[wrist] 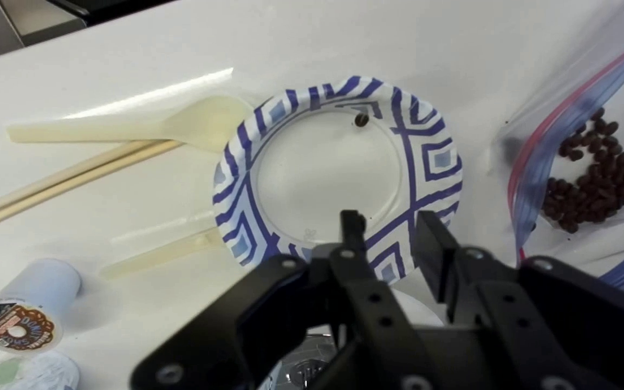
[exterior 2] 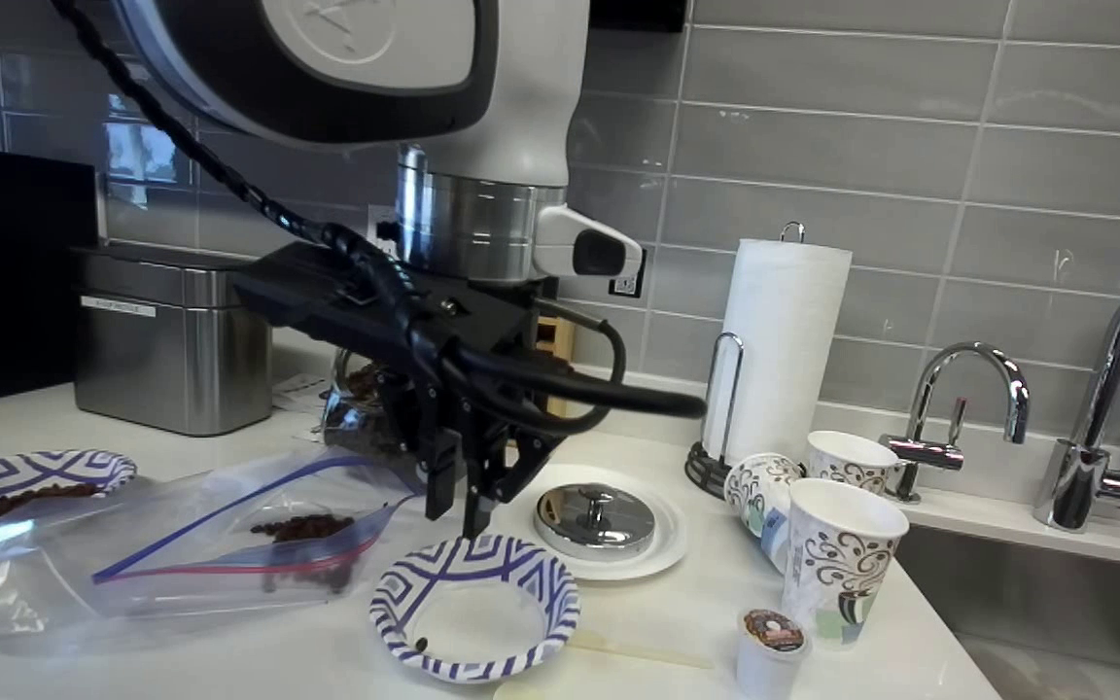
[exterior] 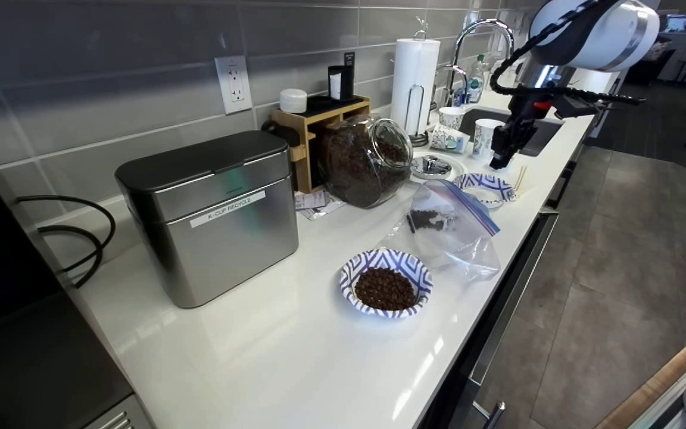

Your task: Place some of the clear bag contents on the empty paper plate

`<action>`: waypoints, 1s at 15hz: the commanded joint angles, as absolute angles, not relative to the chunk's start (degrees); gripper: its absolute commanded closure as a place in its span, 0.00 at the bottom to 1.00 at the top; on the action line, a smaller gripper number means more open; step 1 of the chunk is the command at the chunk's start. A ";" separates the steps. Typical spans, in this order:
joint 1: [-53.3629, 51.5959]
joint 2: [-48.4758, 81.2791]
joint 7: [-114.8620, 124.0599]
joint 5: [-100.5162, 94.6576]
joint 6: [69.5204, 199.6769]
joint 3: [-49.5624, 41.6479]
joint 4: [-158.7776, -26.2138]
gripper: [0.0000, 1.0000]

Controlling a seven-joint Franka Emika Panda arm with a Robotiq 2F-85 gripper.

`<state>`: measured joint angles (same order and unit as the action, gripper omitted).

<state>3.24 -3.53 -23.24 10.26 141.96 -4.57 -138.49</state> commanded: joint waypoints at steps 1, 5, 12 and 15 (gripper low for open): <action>3.43 -2.95 -20.00 7.16 143.84 -4.60 -139.16 0.36; 3.47 -3.01 -18.78 6.51 143.68 -4.64 -139.15 0.07; 3.14 -3.23 -19.14 9.38 141.85 -4.60 -138.66 0.25; 2.12 -3.55 -23.53 18.71 139.95 -4.56 -138.38 0.42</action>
<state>3.12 -3.08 -20.19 11.27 142.21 -4.55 -138.46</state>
